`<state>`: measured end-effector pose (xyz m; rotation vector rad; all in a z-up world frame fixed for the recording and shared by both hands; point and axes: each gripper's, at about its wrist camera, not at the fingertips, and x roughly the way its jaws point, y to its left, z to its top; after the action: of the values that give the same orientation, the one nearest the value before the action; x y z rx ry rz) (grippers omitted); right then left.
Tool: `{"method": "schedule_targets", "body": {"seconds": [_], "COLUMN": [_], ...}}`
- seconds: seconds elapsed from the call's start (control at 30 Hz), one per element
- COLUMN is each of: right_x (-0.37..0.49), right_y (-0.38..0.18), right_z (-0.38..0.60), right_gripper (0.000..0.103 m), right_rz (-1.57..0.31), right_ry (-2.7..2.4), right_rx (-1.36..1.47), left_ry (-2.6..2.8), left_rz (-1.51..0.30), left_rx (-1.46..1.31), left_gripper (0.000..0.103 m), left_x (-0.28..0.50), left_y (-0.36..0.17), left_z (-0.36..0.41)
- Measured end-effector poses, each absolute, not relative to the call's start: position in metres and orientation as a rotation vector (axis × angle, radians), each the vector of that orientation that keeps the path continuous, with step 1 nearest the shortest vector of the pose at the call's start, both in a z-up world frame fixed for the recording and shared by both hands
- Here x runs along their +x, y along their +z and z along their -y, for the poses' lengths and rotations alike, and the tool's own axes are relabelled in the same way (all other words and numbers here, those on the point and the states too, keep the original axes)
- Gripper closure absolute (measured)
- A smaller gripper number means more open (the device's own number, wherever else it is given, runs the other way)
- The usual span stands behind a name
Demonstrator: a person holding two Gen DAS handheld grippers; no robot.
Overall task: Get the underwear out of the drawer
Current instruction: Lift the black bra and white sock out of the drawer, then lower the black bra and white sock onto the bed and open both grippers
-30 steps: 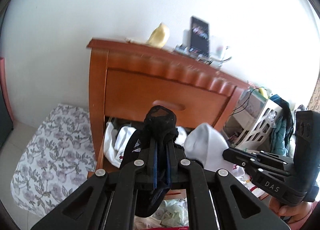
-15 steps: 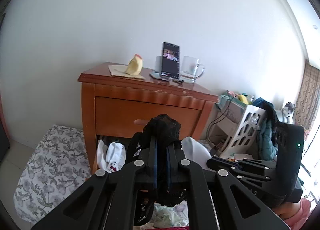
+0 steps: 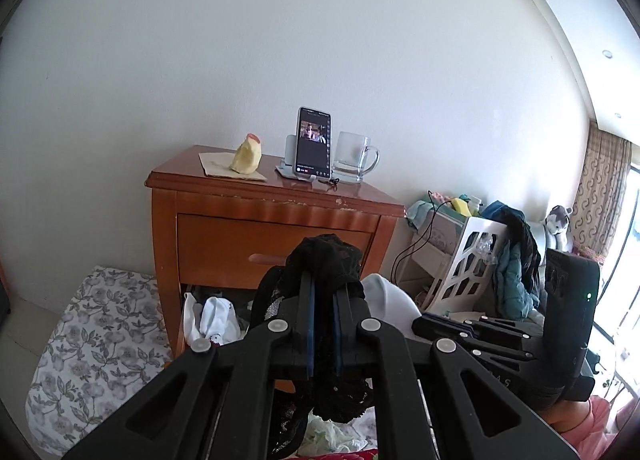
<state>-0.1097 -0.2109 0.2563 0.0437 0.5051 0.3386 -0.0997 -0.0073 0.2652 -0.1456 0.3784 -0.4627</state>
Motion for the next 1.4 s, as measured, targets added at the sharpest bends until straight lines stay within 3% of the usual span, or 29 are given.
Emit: {"method": "schedule_targets", "body": {"seconds": [0.17, 0.53, 0.9, 0.97, 1.0, 1.03, 1.13, 1.2, 1.27, 1.33, 1.4], "right_x": [-0.091, -0.042, -0.020, -0.019, -0.019, -0.018, -0.017, -0.017, -0.017, -0.018, -0.018], "right_y": [0.227, 0.083, 0.016, 0.015, 0.014, 0.014, 0.012, 0.009, 0.009, 0.008, 0.010], "right_z": [0.217, 0.214, 0.210, 0.206, 0.205, 0.205, 0.206, 0.207, 0.207, 0.207, 0.206], "right_gripper": [0.097, 0.097, 0.096, 0.096, 0.096, 0.096, 0.094, 0.086, 0.065, 0.050, 0.042], "right_rz": [-0.601, -0.999, -1.170, -1.175, -1.175, -1.176, -1.186, -1.195, -1.196, -1.193, -1.189], "right_ry": [0.306, 0.260, 0.224, 0.223, 0.223, 0.222, 0.212, 0.197, 0.188, 0.184, 0.180], "right_rx": [0.060, 0.106, 0.103, 0.092, 0.087, 0.086, 0.087, 0.083, 0.078, 0.072, 0.071], "left_ry": [-0.463, -0.344, -0.264, -0.259, -0.258, -0.257, -0.265, -0.256, -0.239, -0.212, -0.177], "left_rz": [-0.498, -0.984, -1.114, -1.124, -1.121, -1.114, -1.111, -1.114, -1.114, -1.108, -1.097], "left_rx": [-0.126, -0.144, -0.102, -0.103, -0.107, -0.110, -0.110, -0.116, -0.115, -0.111, -0.110], "left_gripper": [0.096, 0.096, 0.094, 0.080, 0.061, 0.050, 0.049, 0.045, 0.035, 0.025, 0.017], "left_x": [-0.080, -0.007, 0.015, 0.016, 0.016, 0.016, 0.016, 0.017, 0.018, 0.018, 0.019], "left_y": [0.231, 0.070, 0.002, 0.000, 0.001, 0.002, 0.004, 0.003, 0.003, 0.004, 0.004], "left_z": [0.017, 0.041, 0.048, 0.048, 0.048, 0.047, 0.049, 0.047, 0.045, 0.042, 0.038]}}
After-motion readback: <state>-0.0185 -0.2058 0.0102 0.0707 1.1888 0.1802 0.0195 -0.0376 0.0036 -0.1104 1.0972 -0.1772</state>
